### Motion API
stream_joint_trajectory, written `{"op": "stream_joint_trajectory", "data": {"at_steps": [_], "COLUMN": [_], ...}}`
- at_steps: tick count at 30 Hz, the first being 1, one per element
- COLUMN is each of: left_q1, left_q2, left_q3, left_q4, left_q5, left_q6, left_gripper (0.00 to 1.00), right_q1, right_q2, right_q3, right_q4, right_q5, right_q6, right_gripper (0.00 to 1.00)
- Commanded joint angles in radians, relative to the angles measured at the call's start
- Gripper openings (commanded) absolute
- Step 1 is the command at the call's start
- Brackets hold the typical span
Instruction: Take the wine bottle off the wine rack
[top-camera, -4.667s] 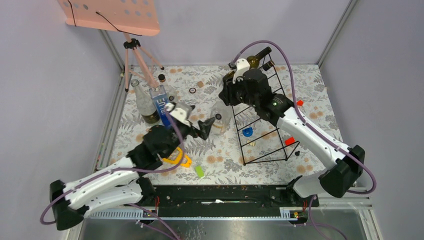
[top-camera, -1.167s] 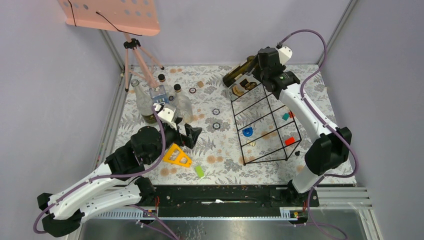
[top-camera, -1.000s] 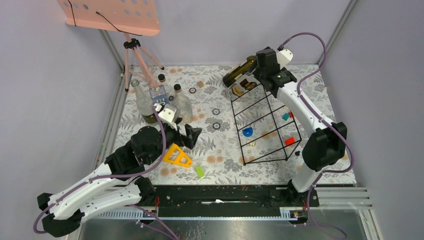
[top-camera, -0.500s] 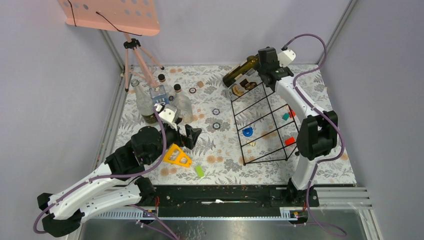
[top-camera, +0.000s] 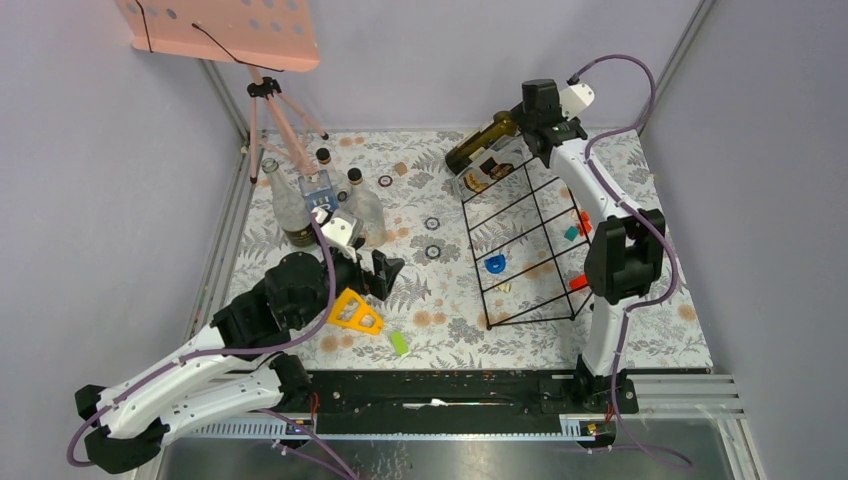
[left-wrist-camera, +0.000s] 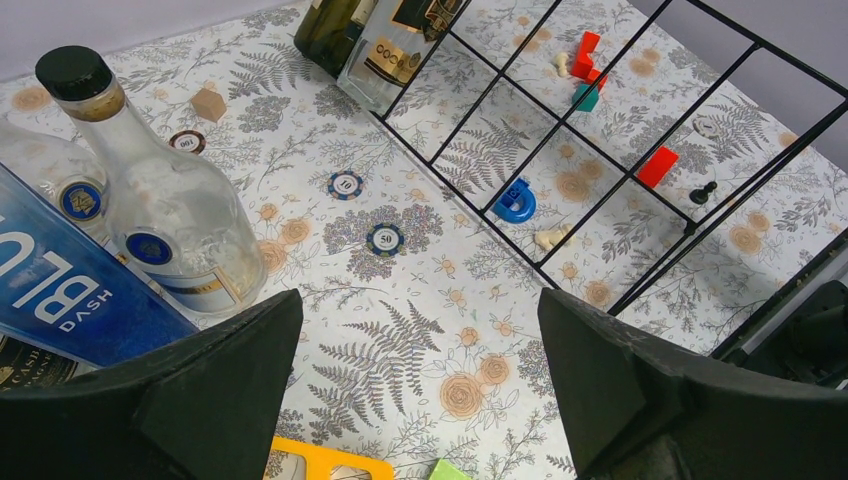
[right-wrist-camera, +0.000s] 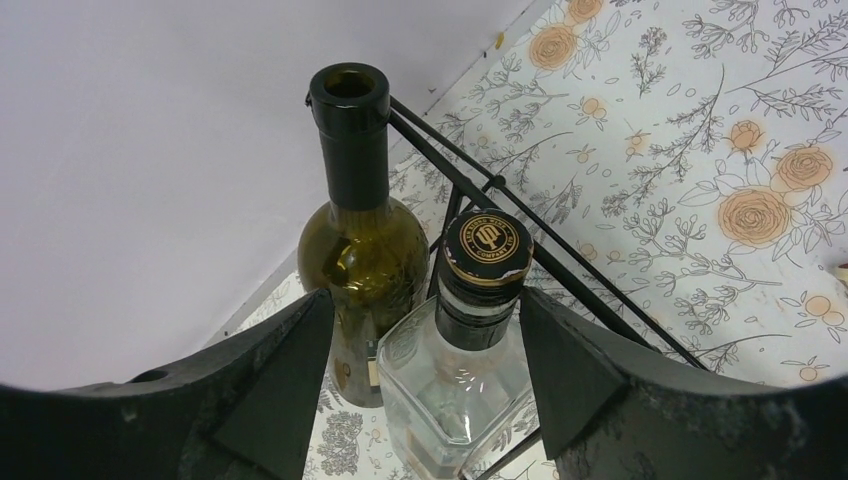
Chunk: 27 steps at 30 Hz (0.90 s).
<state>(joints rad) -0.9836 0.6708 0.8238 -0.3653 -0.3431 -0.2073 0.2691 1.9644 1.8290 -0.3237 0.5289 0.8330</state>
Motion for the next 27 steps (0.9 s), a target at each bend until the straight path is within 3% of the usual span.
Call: {"op": "stream_joint_trajectory", "data": {"at_steps": [1, 18, 27], "left_q1": [-0.004, -0.004, -0.003], "left_q2": [-0.010, -0.042, -0.040], "left_q3": [0.017, -0.003, -0.008], "left_q4": [0.020, -0.001, -0.001], "left_q5": [0.008, -0.005, -0.004], "left_q6": [-0.004, -0.027, -0.024], "left_gripper": [0.97, 0.97, 0.97], "right_q1": [-0.002, -0.013, -0.021], "right_q2": [0.022, 0.094, 0.117], "right_q3": [0.045, 0.061, 0.069], "right_q4": [-0.001, -0.007, 0.018], "right_q5": [0.024, 0.017, -0.007], "right_q6": [0.005, 0.025, 0.002], "right_gripper": [0.74, 0.71, 0.50]}}
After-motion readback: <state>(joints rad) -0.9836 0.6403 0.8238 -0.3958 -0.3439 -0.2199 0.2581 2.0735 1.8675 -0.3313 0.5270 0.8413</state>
